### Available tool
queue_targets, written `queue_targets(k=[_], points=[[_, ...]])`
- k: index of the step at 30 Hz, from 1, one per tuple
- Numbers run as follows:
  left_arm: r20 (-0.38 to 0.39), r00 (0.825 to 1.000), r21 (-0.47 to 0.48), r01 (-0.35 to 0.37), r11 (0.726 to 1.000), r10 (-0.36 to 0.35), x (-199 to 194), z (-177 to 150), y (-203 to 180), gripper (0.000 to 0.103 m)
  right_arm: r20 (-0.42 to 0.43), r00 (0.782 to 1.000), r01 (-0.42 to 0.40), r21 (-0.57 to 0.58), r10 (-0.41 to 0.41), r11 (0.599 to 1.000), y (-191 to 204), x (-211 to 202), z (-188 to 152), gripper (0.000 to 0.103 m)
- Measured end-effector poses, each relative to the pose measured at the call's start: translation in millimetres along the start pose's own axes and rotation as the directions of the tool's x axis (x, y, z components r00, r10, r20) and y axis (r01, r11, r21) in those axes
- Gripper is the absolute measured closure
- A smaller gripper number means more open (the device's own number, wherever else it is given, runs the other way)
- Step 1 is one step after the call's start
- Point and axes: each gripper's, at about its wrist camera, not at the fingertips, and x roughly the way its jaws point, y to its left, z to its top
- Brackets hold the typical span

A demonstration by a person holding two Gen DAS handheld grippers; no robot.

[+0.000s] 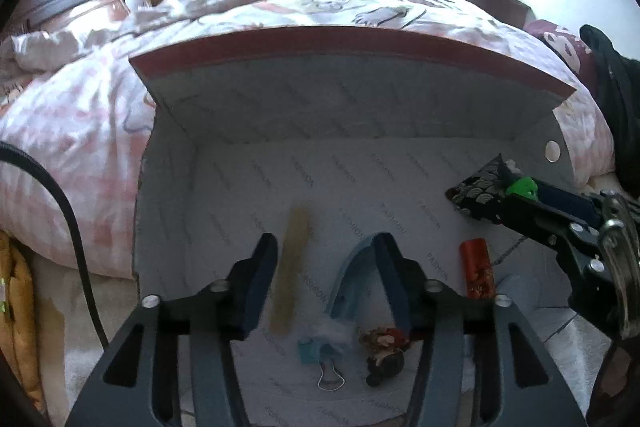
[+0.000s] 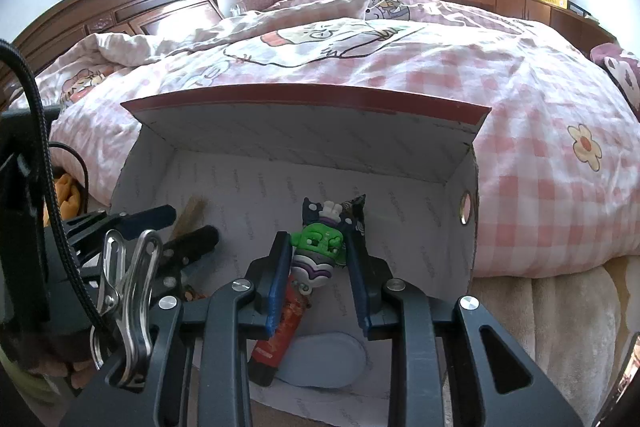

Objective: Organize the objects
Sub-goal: 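Open both grippers to drop the block and keychain into the box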

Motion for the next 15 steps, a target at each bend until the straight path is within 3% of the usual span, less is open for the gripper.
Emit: queue_targets(k=[7,11,15], points=[[0.006,0.999,0.046,-0.041,0.998,0.041,-3.0,-2.3,-6.5,0.041,0.006,1.0,-0.006,0.012,0.006,1.0,1.8,0.9,-4.8,0.073],[0.004,0.999,0.038,-0.045,0.998,0.045,-8.1,-6.7,-4.5,0.04,0.012,1.0,-0.001,0.021,0.001,1.0,2.3,1.2,-9.3,0.053],[0.01,0.999,0.029,-0.053,0.998,0.053,-15.1,-9.6,-2.1,0.039,0.025,1.0,-0.006,0.027,0.005,1.0,3.7,-4.1,-10.7,0.052]])
